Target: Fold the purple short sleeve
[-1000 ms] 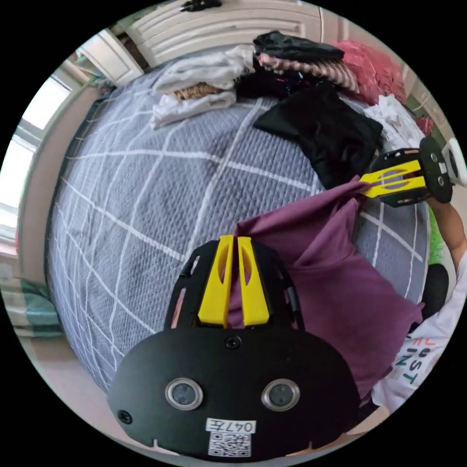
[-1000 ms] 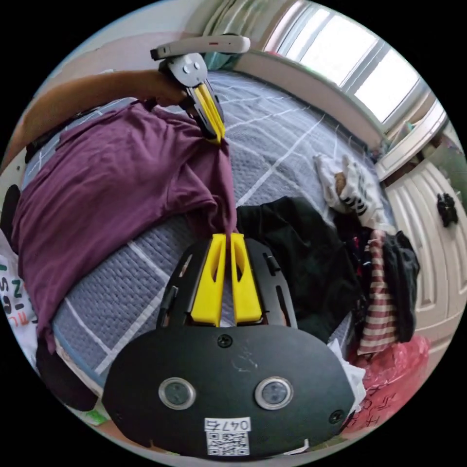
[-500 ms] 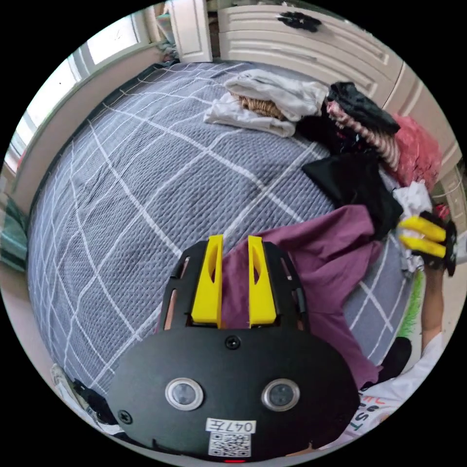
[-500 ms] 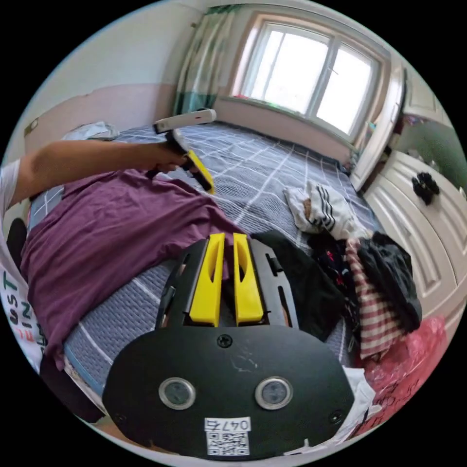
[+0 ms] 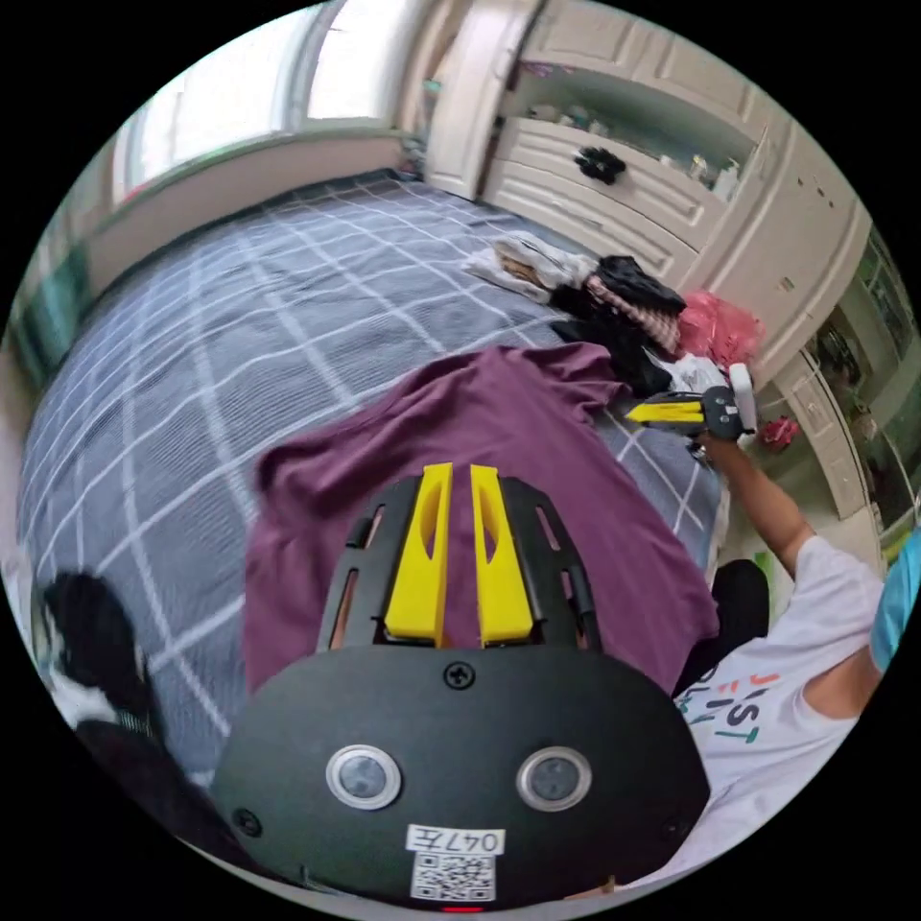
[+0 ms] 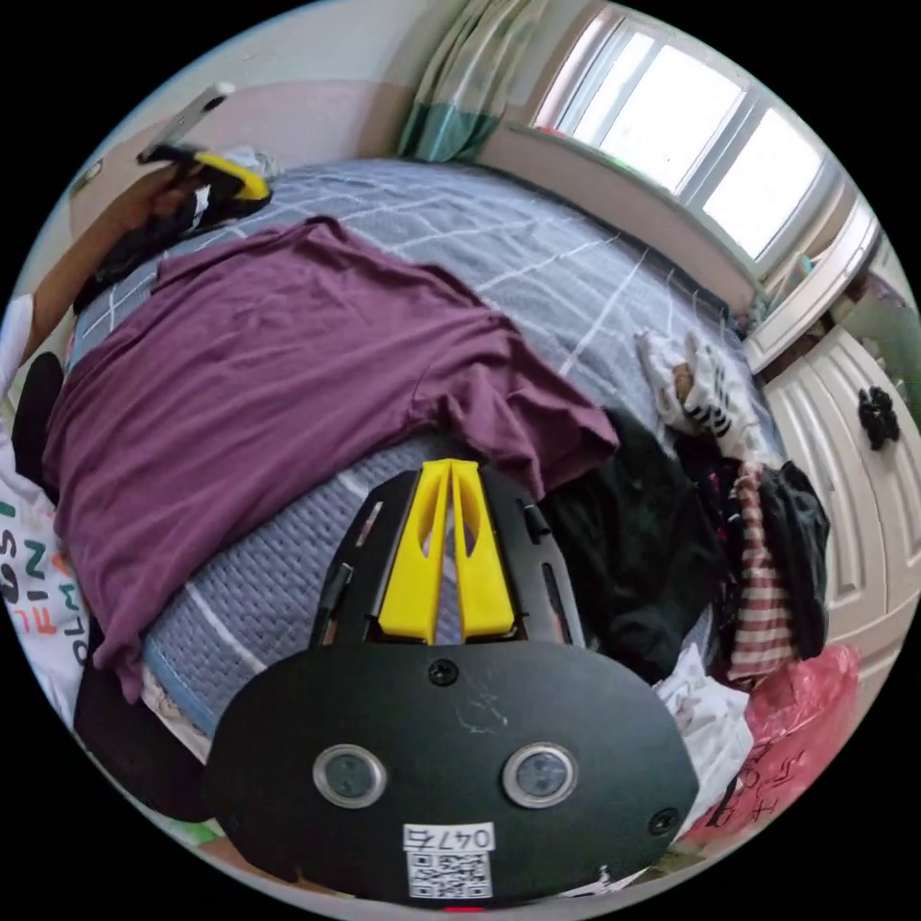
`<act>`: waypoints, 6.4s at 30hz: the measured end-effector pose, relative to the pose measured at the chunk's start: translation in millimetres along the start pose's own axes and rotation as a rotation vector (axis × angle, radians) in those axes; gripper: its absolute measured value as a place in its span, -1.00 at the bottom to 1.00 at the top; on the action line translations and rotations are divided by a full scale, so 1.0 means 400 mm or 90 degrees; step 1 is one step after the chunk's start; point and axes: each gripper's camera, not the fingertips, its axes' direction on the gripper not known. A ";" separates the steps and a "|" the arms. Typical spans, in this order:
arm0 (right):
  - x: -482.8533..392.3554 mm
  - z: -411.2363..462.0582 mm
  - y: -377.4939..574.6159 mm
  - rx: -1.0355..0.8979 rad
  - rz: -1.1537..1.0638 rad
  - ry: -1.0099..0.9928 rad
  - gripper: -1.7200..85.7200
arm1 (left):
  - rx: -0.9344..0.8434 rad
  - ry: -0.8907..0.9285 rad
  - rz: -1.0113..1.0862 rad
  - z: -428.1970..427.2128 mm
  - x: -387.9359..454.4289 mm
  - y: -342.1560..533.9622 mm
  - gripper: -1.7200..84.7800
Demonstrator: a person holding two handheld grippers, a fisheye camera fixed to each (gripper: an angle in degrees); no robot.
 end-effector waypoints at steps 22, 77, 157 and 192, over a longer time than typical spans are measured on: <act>-0.598 0.024 -0.776 0.155 -0.258 -0.076 -0.89 | -0.108 -0.280 0.033 -0.127 -0.063 0.564 -0.72; -1.737 -0.405 -0.055 0.192 -0.592 -0.079 -0.65 | -0.038 0.010 -0.184 -0.577 0.269 1.578 -0.64; -1.134 -0.664 0.666 -0.229 -0.162 0.122 -0.97 | -0.276 -0.312 0.012 -0.301 0.941 1.578 -0.97; -1.569 -0.547 0.450 0.006 -0.470 -0.035 -0.94 | -0.108 -0.158 -0.017 -0.448 0.654 1.525 -0.77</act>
